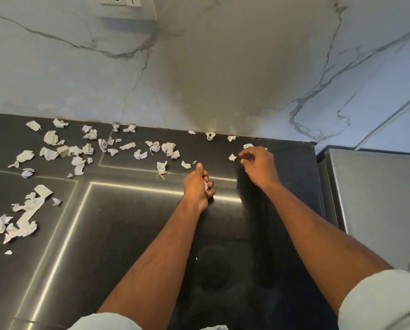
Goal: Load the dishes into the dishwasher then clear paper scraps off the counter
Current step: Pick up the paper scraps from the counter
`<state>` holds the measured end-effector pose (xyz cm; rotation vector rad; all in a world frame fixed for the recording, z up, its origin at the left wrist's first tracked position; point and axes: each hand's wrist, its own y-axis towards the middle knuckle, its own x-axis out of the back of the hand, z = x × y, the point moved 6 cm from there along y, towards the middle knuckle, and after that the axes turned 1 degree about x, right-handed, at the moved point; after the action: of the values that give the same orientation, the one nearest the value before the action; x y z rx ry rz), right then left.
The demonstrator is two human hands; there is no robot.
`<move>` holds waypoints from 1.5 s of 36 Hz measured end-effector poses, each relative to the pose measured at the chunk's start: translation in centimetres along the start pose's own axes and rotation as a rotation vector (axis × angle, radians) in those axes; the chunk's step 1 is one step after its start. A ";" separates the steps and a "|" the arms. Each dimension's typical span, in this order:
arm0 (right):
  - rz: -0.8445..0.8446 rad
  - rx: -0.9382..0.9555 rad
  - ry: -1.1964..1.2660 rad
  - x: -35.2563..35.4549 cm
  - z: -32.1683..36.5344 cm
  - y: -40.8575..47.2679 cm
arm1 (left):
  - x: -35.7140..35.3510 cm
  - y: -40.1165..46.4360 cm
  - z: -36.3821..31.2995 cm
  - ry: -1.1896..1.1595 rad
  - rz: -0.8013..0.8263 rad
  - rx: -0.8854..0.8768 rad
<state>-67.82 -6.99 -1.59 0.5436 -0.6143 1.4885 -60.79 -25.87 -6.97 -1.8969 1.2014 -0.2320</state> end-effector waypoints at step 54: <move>0.103 -0.137 0.294 -0.9 1.6 -3.1 | 0.8 -1.2 0.6 -0.188 0.046 0.028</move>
<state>-64.78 -8.74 -0.87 0.1833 -0.5133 1.5733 -59.25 -25.96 -6.67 -1.8209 1.1068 -0.0439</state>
